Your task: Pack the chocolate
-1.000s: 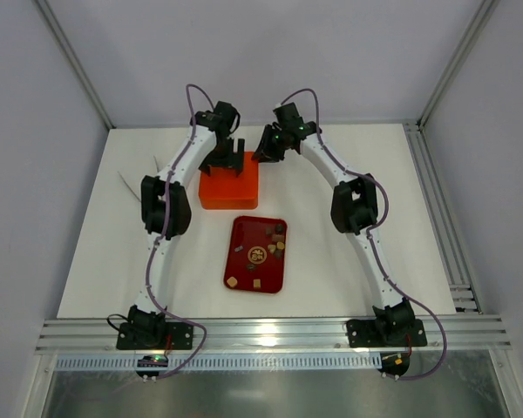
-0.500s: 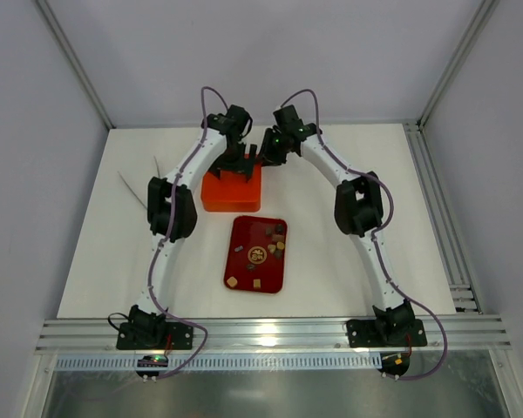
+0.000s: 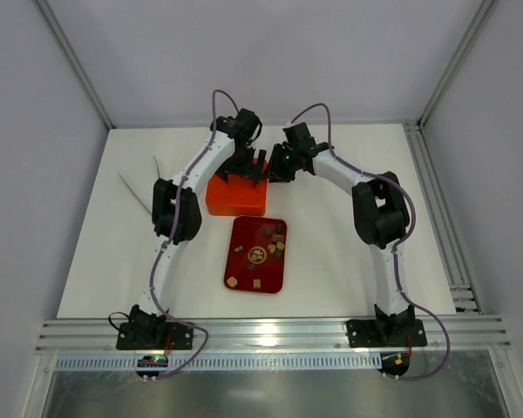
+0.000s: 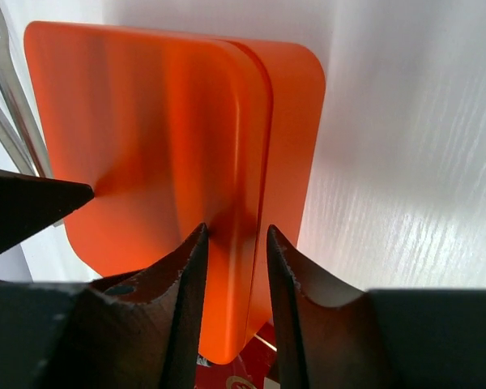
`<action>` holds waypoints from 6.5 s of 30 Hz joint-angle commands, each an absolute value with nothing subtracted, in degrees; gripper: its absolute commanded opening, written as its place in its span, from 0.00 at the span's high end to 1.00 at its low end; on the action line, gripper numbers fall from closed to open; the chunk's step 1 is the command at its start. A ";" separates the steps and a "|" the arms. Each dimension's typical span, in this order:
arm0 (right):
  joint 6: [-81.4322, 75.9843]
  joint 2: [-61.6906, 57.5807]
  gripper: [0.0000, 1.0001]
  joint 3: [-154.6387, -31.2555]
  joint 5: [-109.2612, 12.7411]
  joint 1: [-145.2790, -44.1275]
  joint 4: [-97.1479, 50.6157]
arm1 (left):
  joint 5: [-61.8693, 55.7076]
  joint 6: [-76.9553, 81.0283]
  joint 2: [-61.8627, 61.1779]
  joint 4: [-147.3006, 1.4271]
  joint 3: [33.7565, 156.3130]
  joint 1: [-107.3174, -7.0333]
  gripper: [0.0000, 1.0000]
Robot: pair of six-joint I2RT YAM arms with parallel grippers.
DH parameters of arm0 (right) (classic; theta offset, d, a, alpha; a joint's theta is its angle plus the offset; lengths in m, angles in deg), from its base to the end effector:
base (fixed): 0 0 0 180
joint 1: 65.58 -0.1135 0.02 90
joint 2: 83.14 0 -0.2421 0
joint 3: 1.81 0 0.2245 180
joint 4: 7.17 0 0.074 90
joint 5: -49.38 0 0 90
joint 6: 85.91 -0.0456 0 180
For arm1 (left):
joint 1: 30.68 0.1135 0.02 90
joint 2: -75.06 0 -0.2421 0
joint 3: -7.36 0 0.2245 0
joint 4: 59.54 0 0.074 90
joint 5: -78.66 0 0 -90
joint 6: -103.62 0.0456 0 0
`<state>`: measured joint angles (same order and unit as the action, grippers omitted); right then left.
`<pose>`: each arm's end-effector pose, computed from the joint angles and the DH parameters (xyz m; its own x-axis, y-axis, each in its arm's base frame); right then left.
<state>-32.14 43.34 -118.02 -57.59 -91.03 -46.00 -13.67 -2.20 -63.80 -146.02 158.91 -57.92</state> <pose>0.4113 0.2105 0.1792 -0.8954 0.1999 -0.3978 -0.0674 0.8224 0.5649 0.4051 -0.2065 0.2073 -0.9433 0.1793 -0.2792 0.1976 0.9795 -0.0385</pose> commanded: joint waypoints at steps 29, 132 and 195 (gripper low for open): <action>-24.83 45.89 0.56 -124.45 -55.82 -88.69 -46.05 | -17.24 -15.56 -60.10 -123.56 156.02 -45.09 0.09; -15.60 63.46 0.72 -148.53 -32.36 -90.27 -77.33 | -13.19 -6.78 -75.14 -144.39 166.13 -51.77 0.10; -16.92 -23.08 0.00 -75.86 -32.10 -86.05 -41.30 | -13.27 -11.70 7.82 -116.96 96.37 -51.42 0.07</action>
